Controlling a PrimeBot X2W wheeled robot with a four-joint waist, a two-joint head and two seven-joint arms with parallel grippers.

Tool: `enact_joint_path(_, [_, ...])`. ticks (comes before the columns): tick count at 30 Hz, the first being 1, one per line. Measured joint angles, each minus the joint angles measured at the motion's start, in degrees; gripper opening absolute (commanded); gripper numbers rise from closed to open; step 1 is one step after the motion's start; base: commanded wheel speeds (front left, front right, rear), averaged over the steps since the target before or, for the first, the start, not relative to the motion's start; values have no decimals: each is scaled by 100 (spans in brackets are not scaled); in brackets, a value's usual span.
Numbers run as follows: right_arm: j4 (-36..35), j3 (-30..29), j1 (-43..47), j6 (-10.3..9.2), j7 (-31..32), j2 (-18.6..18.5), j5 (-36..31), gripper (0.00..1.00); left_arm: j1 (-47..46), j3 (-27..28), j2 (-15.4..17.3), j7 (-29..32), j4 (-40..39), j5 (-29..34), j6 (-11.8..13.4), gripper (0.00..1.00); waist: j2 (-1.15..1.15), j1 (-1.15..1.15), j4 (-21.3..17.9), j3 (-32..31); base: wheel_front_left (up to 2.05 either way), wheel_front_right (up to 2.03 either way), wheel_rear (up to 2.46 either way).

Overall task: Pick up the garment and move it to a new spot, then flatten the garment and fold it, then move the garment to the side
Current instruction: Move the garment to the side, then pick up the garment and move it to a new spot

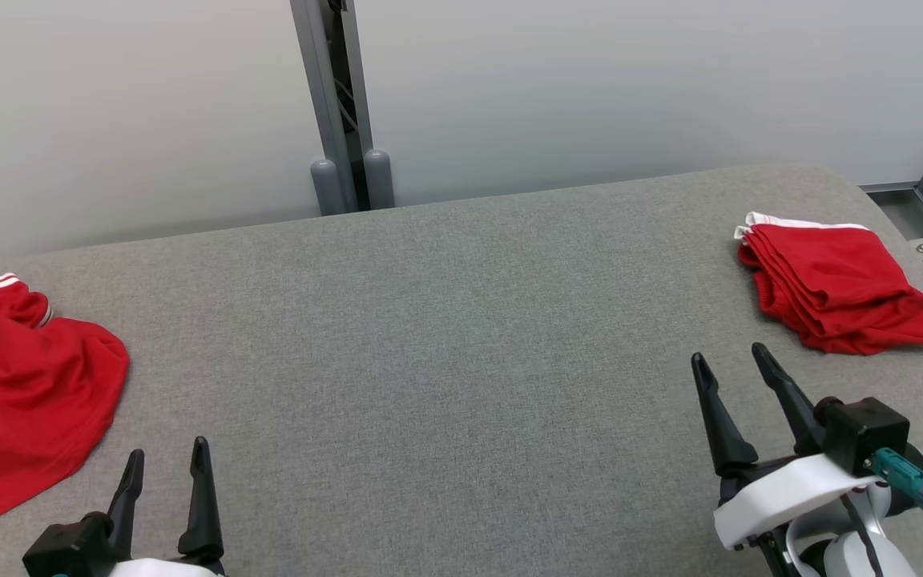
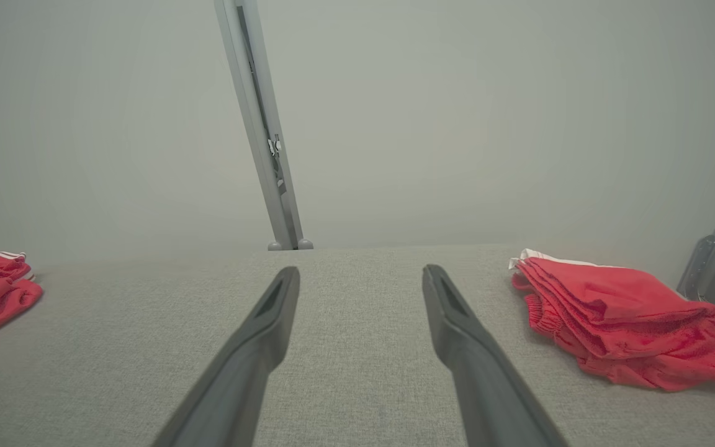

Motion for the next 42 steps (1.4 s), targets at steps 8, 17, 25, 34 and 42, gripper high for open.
enact_joint_path(8, [-23, 37, 73, 0, 109, 0, 65, 100, -15, 2, -66, -1, 81, 55, -80, 100, 0, 0, 22, -10, 0, 0, 0])
enact_joint_path(17, [-20, 38, 83, 0, 242, -1, 22, 100, -74, -22, -88, 0, 180, 69, -172, 100, 0, 0, 139, -36, 0, 0, 0])
enact_joint_path(25, [160, 133, 101, 0, 359, 0, -22, 100, -113, -41, -97, 25, 326, 24, -223, 100, 0, 0, 578, -53, 0, 0, 0])
enact_joint_path(34, [301, 265, 102, 0, 358, 0, 0, 100, -103, -56, -62, 52, 374, -9, -248, 100, 0, 0, 1453, -73, 0, 0, 0])
enact_joint_path(42, [397, 374, 102, 0, 307, 1, 56, 100, -58, -60, -18, 75, 332, -9, -237, 100, 0, 0, 2181, -91, 0, 0, 0])
